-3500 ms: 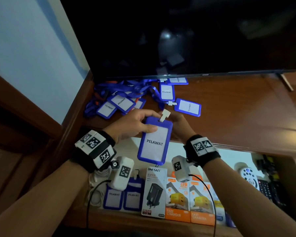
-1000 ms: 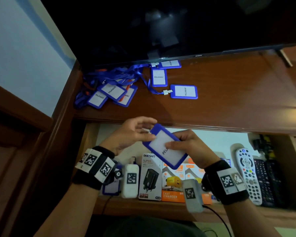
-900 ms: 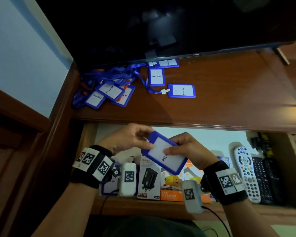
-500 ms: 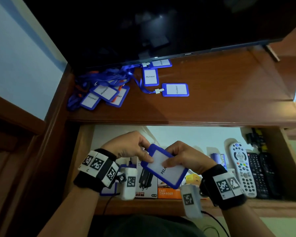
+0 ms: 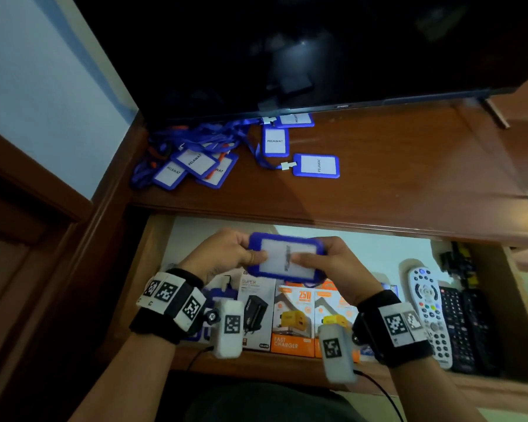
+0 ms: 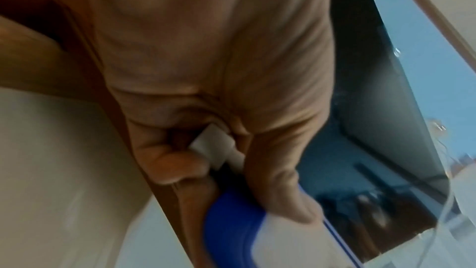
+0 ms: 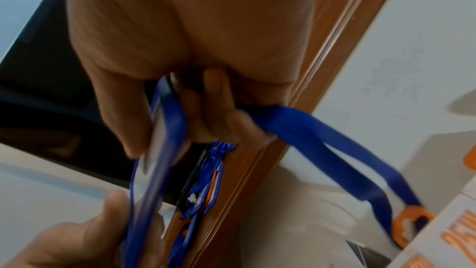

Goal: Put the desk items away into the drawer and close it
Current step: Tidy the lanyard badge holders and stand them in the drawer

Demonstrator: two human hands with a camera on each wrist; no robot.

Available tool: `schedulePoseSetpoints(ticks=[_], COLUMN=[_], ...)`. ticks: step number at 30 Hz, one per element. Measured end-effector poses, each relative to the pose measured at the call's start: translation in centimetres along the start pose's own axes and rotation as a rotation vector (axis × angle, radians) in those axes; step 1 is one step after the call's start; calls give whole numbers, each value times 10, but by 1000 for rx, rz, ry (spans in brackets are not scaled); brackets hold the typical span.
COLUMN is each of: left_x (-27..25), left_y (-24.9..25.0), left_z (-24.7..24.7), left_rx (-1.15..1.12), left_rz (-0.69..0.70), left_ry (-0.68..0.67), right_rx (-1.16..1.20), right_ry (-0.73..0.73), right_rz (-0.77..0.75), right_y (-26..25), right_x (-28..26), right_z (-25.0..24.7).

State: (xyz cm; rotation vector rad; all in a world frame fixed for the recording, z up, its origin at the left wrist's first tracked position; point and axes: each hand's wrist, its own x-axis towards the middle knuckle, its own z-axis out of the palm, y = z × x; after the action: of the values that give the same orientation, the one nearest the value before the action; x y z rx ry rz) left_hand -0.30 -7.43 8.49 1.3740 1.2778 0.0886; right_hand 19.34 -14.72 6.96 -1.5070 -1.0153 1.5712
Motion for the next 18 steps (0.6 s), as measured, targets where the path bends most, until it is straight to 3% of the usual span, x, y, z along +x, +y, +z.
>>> schedulePoseSetpoints(ticks=[2, 6, 9, 12, 15, 18], left_x=[1, 2, -2, -7, -13, -19], left_y=[-6, -14, -14, -11, -5, 2], left_z=[3, 10, 20, 33, 47, 57], left_rx=[-186, -429, -441, -286, -102, 40], left_rz=[-12, -8, 30, 57, 120, 167], left_ry=[114, 385, 532, 626, 609, 433], right_rx=[63, -58, -156, -253, -307, -439], right_ry=[26, -8, -64, -182, -256, -206], right_rz=[-7, -78, -122, -191, -262, -357], right_y=[-2, 4, 4, -8, -22, -31], right_x=[-4, -10, -13, -19, -22, -16], right_z=[-4, -12, -14, -11, -10, -16])
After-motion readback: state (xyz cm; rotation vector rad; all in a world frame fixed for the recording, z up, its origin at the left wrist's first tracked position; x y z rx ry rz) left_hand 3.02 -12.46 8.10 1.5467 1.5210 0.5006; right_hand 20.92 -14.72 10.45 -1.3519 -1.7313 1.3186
